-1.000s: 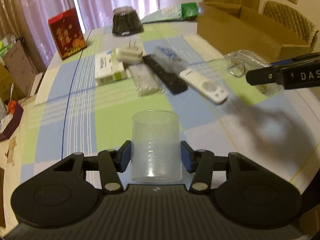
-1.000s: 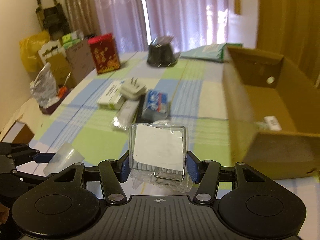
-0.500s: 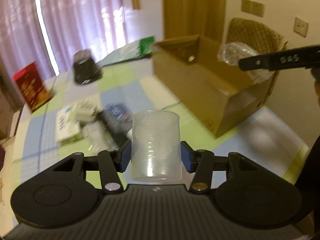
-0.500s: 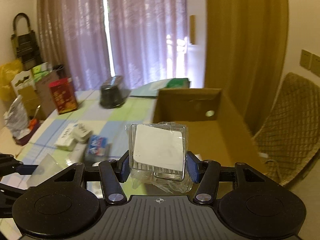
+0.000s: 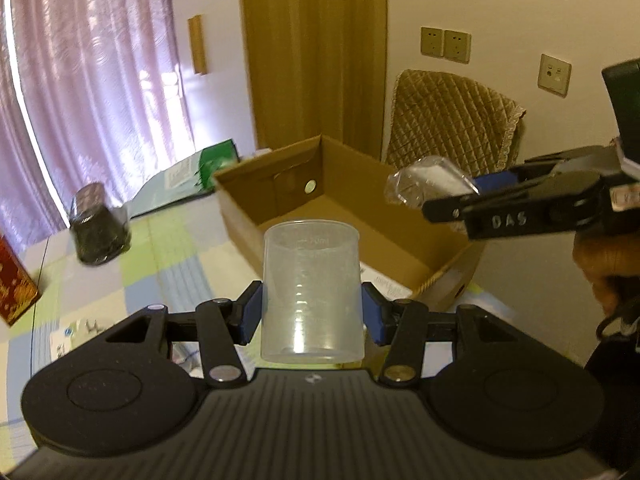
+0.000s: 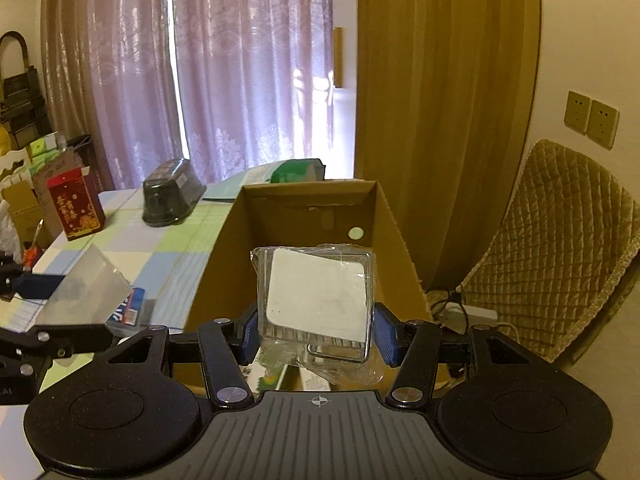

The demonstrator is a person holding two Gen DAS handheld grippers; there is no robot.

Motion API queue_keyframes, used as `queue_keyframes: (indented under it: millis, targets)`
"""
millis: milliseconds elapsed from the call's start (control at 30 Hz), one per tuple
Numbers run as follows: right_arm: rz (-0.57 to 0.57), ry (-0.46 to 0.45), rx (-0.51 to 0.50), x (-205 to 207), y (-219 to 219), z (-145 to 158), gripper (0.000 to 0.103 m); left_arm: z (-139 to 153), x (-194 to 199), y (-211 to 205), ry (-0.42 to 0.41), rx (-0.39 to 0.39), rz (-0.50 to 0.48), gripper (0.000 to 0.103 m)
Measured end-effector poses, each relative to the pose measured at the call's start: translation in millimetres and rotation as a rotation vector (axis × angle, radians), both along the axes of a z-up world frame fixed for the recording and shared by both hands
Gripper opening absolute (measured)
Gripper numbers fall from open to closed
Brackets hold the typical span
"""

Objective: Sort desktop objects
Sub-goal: 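Carry the cup and the packaged white square over the cardboard box with both tools, then open the left tool to drop the cup while the right drops the packaged square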

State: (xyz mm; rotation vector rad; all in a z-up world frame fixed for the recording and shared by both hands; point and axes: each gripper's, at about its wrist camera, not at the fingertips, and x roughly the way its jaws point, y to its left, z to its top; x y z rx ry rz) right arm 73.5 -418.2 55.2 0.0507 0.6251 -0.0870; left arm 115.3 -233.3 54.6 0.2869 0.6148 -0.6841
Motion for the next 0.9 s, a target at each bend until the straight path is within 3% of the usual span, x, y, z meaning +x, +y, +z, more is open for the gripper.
queue_keyframes:
  millis: [267,467,900]
  targets:
    - [-0.026,-0.005,0.015,8.7,-22.7,-5.6,0.055,-4.2,21.5,-46.9,-0.015,0.037,-0.077,0.046]
    - [-0.039,0.002,0.023,16.3,-35.2,-14.0,0.055,-27.4,40.3,-80.5,-0.013,0.102,-0.132,0.046]
    - [-0.049,0.025,0.041,21.9,-42.7,-31.9,0.055,-55.0,57.2,-95.4,0.005,0.156,-0.16,0.047]
